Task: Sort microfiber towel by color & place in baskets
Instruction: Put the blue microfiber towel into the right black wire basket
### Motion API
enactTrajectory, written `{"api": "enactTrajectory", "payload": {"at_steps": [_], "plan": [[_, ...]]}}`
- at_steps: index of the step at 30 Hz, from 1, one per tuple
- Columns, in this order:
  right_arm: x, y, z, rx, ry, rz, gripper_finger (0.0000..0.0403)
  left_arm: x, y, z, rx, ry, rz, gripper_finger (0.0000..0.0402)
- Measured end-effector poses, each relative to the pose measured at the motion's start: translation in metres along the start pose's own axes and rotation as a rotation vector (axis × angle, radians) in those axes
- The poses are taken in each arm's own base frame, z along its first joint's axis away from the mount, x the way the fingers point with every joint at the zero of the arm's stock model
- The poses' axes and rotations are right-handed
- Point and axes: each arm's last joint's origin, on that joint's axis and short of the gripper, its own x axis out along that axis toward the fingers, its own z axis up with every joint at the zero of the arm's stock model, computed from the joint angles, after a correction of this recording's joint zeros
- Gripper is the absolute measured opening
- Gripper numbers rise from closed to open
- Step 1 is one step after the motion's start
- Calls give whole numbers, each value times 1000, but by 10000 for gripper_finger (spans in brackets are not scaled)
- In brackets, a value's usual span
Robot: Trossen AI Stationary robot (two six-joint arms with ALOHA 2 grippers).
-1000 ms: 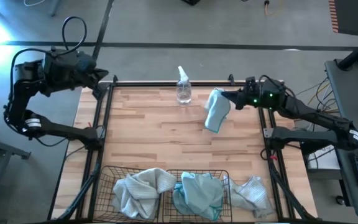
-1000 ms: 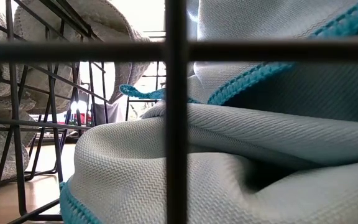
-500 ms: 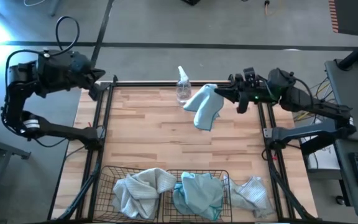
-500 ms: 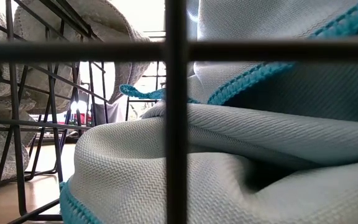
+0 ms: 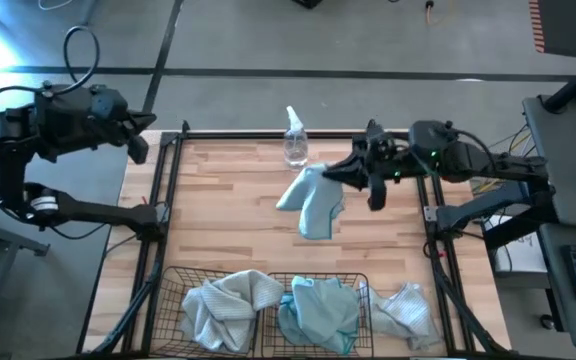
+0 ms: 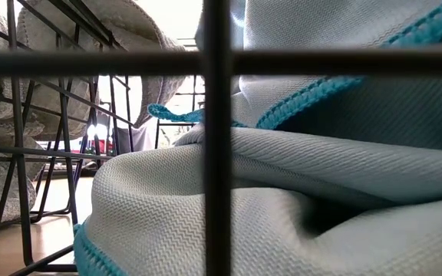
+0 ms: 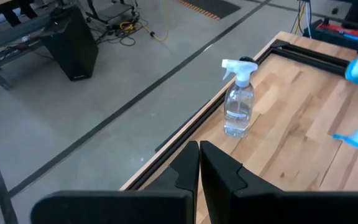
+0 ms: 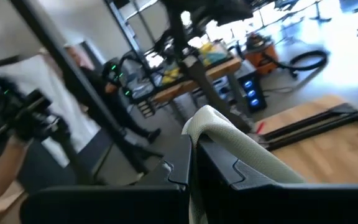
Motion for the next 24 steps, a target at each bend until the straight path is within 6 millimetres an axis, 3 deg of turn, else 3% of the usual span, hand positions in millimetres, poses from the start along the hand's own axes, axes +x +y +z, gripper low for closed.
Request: {"api": "enactTrajectory", "payload": {"at_steps": [10,24], "plan": [[31,44,-18,-3,89,158,13,-22,10,-12,-18,-52,-5,0],[44,130,-47,-6,158,432,13,-61,28,-38,-121,-157,-22,0]]}}
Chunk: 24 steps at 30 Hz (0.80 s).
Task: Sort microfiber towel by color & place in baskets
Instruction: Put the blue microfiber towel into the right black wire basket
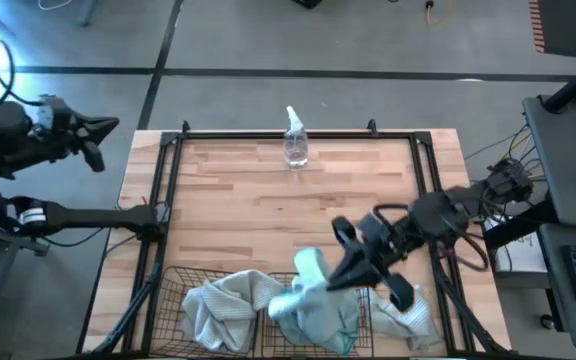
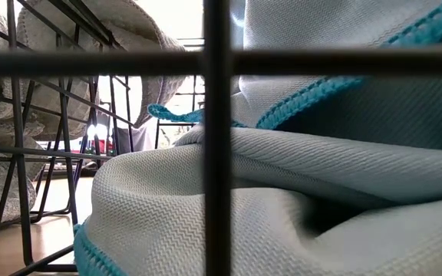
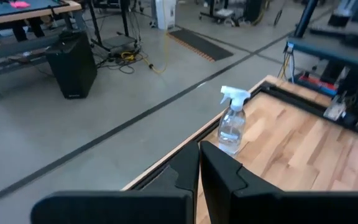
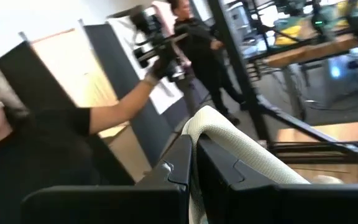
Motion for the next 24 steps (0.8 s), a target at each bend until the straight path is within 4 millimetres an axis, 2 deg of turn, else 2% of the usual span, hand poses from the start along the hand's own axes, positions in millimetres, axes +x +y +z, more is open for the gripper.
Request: {"api": "enactTrajectory", "payload": {"at_steps": [5,9,16,24], "plan": [[12,20,-9,-33,24,22,13,-14,7,-7,-83,-39,-8,0],[16,25,-15,-48,44,9,13,-24,12,-12,-101,-66,-14,0],[9,10,-31,20,173,-272,13,-34,15,-18,-114,-82,-81,0],[6,2,-47,192,284,-374,13,-35,15,-19,-114,-81,-106,0]]}}
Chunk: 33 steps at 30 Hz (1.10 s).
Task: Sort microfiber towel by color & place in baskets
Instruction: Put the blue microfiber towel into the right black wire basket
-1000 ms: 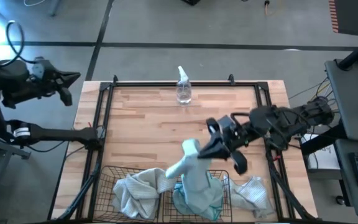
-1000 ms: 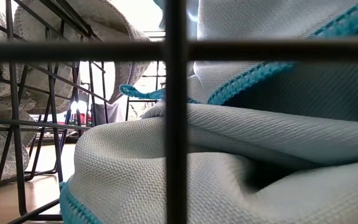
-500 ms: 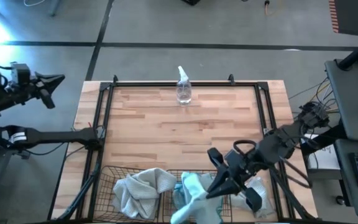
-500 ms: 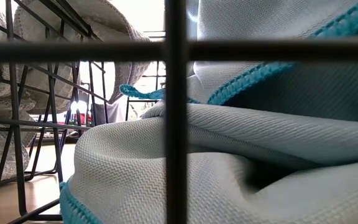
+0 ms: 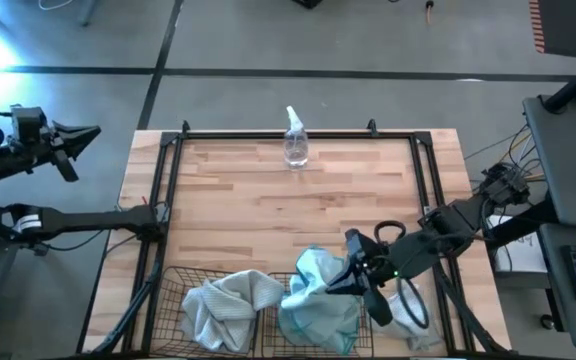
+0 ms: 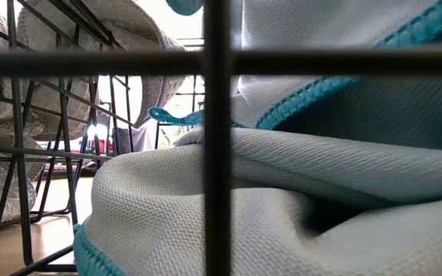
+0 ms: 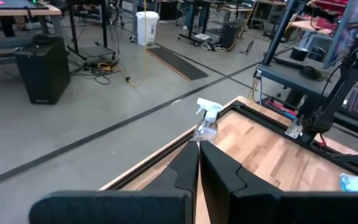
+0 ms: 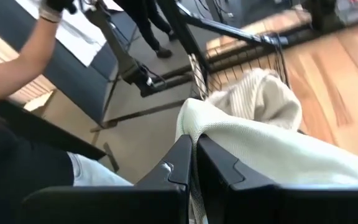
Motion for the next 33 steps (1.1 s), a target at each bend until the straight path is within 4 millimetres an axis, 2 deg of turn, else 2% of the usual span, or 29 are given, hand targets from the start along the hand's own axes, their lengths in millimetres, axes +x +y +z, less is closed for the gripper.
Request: {"api": "enactTrajectory", "payload": {"at_steps": [15,33], "plan": [[6,-7,-12,235,93,-28,13,0,0,0,5,0,0,0],[8,-5,-17,320,129,10,13,0,0,0,8,0,0,0]]}}
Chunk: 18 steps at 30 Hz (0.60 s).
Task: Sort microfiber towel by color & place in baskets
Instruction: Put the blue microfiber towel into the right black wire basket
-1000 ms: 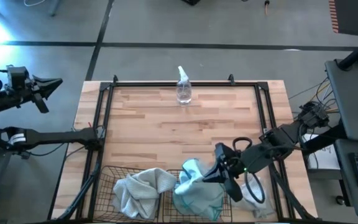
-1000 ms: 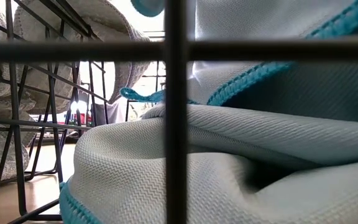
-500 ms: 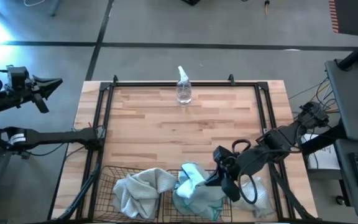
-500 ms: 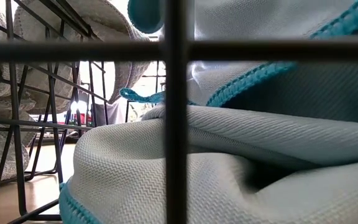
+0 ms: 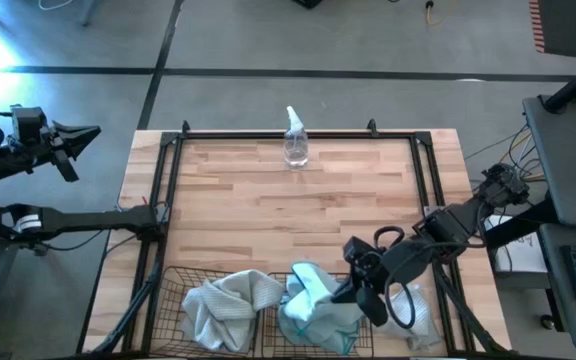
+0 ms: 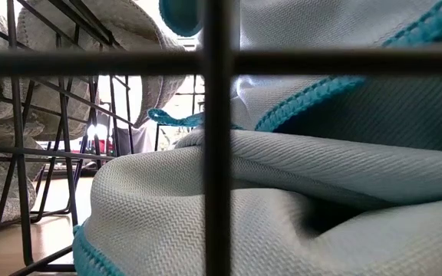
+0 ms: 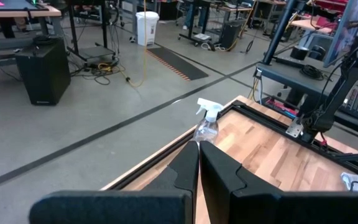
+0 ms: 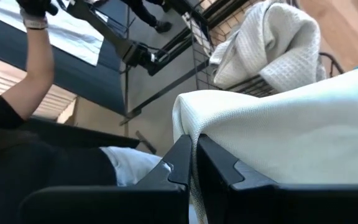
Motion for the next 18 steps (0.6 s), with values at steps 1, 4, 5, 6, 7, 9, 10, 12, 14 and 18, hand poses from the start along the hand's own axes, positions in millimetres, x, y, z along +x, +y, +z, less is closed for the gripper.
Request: {"api": "enactTrajectory", "payload": {"at_steps": [1,4,5,6,7,9,10,12,14,18], "plan": [[0,1,-1,3,2,3,13,0,0,0,1,0,0,0],[0,1,-1,6,1,8,13,0,0,0,1,0,0,0],[0,1,-1,7,1,8,13,0,0,0,1,0,0,0],[0,1,-1,7,1,8,13,0,0,0,1,0,0,0],[0,1,-1,7,1,8,13,0,0,0,1,0,0,0],[0,1,-1,7,7,11,13,0,0,0,1,0,0,0],[0,1,-1,8,17,17,13,0,0,0,1,0,0,0],[0,1,-2,10,24,21,13,0,0,0,1,0,0,0],[1,1,-2,9,29,19,13,0,0,0,0,0,0,0],[1,1,-3,2,48,30,13,0,0,0,-2,0,0,0]]}}
